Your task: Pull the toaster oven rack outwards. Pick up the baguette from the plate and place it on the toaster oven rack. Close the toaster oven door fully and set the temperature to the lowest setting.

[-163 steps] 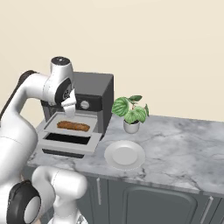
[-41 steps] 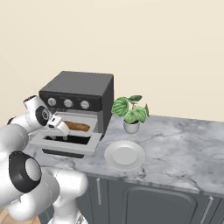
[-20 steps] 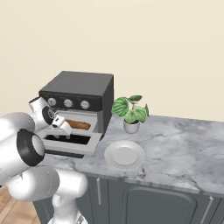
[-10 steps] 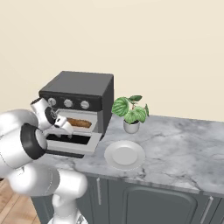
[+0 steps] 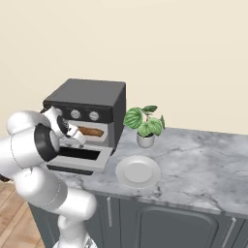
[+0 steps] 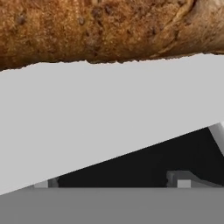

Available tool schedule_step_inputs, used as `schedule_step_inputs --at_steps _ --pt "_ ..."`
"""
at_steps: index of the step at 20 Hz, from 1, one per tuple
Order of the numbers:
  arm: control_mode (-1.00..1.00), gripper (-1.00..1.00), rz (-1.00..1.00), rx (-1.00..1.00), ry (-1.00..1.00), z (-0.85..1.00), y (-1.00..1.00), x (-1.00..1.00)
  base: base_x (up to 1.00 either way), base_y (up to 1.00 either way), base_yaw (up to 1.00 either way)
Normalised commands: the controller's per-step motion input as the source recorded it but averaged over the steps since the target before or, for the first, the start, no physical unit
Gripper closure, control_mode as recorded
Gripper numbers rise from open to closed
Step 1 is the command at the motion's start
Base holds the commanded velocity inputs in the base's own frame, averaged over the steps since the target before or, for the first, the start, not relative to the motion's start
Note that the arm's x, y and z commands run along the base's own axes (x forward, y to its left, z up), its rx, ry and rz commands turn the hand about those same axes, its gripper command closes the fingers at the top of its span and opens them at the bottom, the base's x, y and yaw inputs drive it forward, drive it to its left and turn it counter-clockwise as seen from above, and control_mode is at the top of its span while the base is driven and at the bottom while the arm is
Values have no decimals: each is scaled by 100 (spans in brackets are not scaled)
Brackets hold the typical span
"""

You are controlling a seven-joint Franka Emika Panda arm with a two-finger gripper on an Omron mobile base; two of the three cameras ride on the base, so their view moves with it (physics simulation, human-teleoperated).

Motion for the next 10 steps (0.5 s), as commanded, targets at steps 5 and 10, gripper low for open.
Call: schedule_step_inputs --at_steps 5,10 --pt "-100 -100 0 0 -1 -3 0 47 0 0 0" --pt "-100 -100 0 0 -4 0 0 45 0 0 0"
